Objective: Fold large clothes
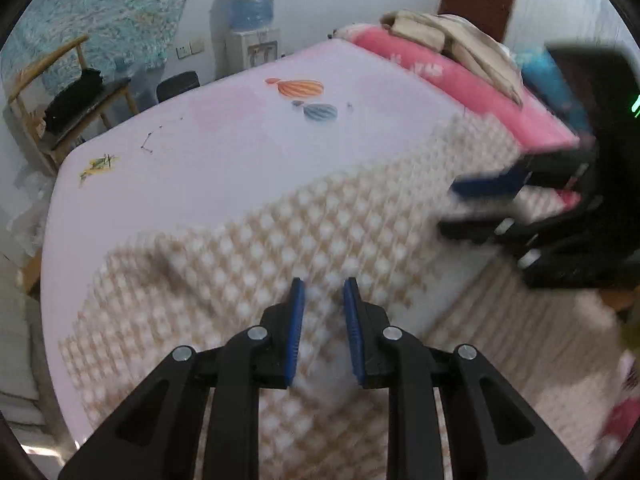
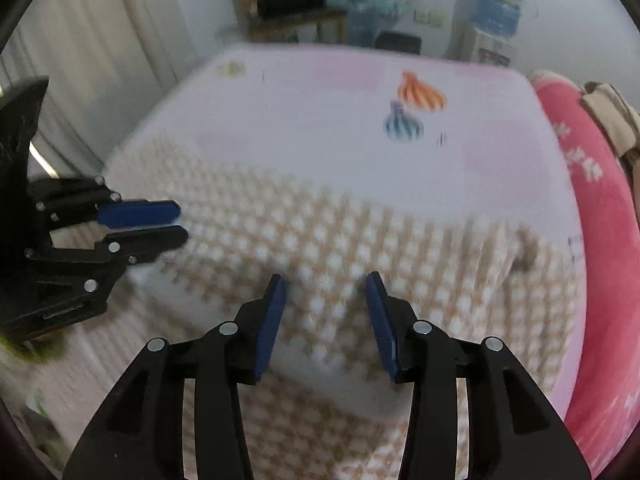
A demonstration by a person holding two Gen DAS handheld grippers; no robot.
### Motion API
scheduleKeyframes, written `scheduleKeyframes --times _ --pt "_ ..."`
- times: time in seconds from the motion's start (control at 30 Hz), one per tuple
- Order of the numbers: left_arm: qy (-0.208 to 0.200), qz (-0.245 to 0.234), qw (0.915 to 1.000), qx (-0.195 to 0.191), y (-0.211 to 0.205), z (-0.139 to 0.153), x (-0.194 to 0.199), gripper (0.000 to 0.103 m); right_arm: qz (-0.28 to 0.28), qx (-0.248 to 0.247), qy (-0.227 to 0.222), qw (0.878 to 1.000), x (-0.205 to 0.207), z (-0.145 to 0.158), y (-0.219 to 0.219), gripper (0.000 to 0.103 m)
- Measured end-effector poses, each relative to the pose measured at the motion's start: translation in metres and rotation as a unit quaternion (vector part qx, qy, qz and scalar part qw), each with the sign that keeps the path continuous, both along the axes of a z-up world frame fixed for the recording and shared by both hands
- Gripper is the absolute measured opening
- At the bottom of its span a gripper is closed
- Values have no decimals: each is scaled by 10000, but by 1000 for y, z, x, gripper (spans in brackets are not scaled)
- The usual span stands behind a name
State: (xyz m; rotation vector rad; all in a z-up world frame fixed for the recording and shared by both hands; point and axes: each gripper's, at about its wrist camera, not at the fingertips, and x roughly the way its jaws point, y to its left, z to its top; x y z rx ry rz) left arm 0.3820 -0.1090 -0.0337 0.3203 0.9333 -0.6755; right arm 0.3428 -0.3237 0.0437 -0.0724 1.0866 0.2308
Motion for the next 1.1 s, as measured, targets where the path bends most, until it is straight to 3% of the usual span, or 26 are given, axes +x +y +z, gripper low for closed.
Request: scheduleKeyframes --times 0.2,0.33,0.4,0.5,0.63,0.7,0.8,0.93,1.0,1.03,1.1 --pt "-28 157 9998 -102 30 11 -14 20 -330 -20 272 9991 -24 15 -13 42" --pt "-127 217 9981 -560 36 38 -12 22 -468 -24 -253 9986 -8 45 -12 52" --pt "-212 339 9976 -573 28 44 -1 27 -601 62 -410 9973 8 49 -15 54" --pt "-60 564 9964 -629 12 38 27 29 -915 118 -421 9948 35 34 -21 54" --pt "289 845 9952 -410 0 2 60 29 -1129 93 -10 9936 56 -12 -32 54" --pt "206 793 9958 -397 0 3 58 29 -969 -112 -162 9951 52 -13 -27 54" --pt "165 730 9968 -287 1 12 52 29 -1053 -56 -53 9944 44 -4 -31 54" --pt "-29 391 9971 -646 5 29 29 29 -917 379 -173 9949 27 12 -27 54" --pt "-20 236 9989 -395 -3 21 20 29 -843 261 -33 9961 25 2 -21 55" --pt "69 184 9998 -58 -12 7 19 29 -822 140 16 9965 26 -8 -18 55" --pt "-44 197 9998 27 -13 1 15 29 -775 104 -50 9969 29 -7 -13 56"
